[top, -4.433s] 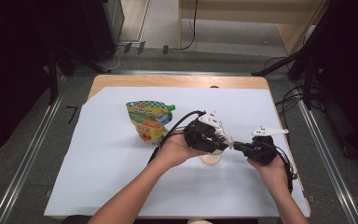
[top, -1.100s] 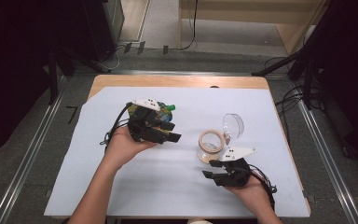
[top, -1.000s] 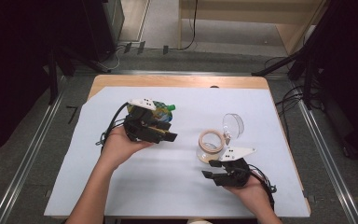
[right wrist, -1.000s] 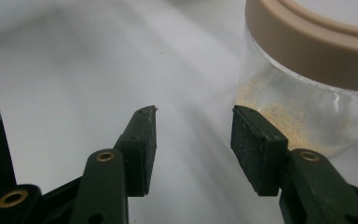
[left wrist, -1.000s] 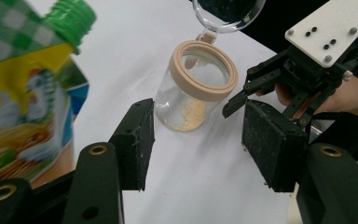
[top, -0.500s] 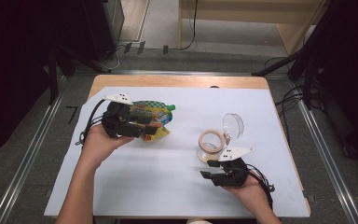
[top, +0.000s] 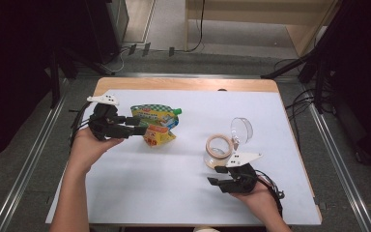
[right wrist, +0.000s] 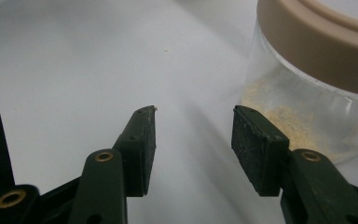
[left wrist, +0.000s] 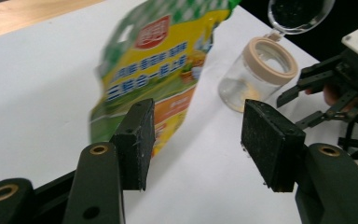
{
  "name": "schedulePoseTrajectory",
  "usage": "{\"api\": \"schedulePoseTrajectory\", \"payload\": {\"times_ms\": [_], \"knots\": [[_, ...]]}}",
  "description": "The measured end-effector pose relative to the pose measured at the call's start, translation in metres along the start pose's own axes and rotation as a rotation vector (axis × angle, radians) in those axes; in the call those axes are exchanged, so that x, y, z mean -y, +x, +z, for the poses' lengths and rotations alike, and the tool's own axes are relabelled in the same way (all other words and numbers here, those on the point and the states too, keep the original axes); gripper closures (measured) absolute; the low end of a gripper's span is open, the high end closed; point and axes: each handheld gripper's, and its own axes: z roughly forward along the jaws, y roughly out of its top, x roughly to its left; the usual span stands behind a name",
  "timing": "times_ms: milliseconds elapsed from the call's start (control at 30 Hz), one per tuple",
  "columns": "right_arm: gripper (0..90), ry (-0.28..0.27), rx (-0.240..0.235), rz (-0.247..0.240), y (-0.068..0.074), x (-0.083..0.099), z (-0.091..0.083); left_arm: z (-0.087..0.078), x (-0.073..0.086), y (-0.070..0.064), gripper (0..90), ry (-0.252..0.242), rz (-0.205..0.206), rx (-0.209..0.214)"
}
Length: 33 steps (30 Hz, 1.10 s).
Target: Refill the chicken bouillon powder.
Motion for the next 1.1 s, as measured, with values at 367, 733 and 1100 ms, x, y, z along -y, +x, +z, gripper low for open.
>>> {"api": "schedulePoseTrajectory", "payload": {"times_ms": [367, 733, 1100], "knots": [[51.1, 0.015, -0.008, -0.006, 0.002, 0.000, 0.003, -0.004, 0.015, 0.027, 44.3, 0.009, -0.019, -0.061], [51.1, 0.018, -0.005, -0.003, 0.002, 0.002, 0.004, 0.025, 0.009, 0.036, 42.9, 0.021, 0.017, -0.043], [51.1, 0.024, 0.005, 0.014, 0.003, 0.006, 0.003, 0.042, 0.003, 0.040, 46.4, -0.013, 0.020, -0.005]]}}
